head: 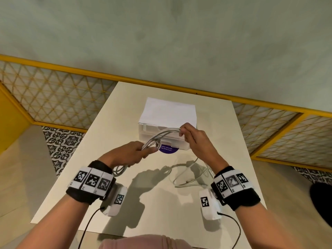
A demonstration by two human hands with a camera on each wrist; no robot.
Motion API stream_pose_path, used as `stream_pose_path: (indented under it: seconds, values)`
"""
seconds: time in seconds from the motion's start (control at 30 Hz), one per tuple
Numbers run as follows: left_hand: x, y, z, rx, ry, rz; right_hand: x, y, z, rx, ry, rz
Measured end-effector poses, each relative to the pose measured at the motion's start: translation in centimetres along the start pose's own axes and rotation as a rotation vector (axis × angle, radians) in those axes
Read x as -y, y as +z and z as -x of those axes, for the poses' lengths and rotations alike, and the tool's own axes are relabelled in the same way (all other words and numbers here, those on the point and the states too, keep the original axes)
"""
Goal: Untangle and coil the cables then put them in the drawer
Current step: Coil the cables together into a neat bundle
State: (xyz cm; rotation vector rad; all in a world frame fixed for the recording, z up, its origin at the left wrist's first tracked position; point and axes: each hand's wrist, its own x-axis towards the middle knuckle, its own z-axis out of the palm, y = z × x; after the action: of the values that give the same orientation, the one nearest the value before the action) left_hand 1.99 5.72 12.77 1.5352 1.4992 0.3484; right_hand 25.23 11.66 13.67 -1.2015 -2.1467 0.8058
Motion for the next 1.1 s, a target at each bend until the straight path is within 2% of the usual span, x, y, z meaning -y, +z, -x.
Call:
stream_pose_path:
  seconds: [0.07,0.13,0.23,0.33,0.47,0.67,0.77,0.93,1.1]
  values:
    - [-0.1,0.6,-0.4,-0.056,0.027,0.058,0.0,-0.2,-0.2,-0.03,0.024,-0.011]
    - [-0.5,0.9,-0.9,-0.126,0.059,0.217,0.0,-0.1,-0.2,-0.018,0.044,0.037]
    - [-1.7,1.6,-1.5,-0.22,0.101,0.465,0.4,1.6,0.1,0.116,0.014,0.209]
    - [-2.5,2.1,-2.1,-0.268,0.135,0.556,1.6,2.9,0.3,0.225,0.096,0.159]
    - [-2.9,2.9,-2.7,-0.201,0.222,0.537,3.0,2.6,0.0,0.244,0.101,0.146]
    - [-2.1,3.5,-3.7,-0.065,0.178,0.679,3.8,2.4,-0.7,0.309,0.112,0.057]
    - [-2.0,3.6,-3.6,-0.025,0.184,0.686,4.3,2.1,-0.8,0.35,0.093,0.109]
    - [-2.0,3.8,-3.9,-0.014,0.156,0.927,3.9,2.4,-1.4,0.343,0.099,0.1]
    - [-2.8,3.6,-4.0,0.043,0.215,1.19,3.6,2.7,-1.6,0.298,0.21,-0.011]
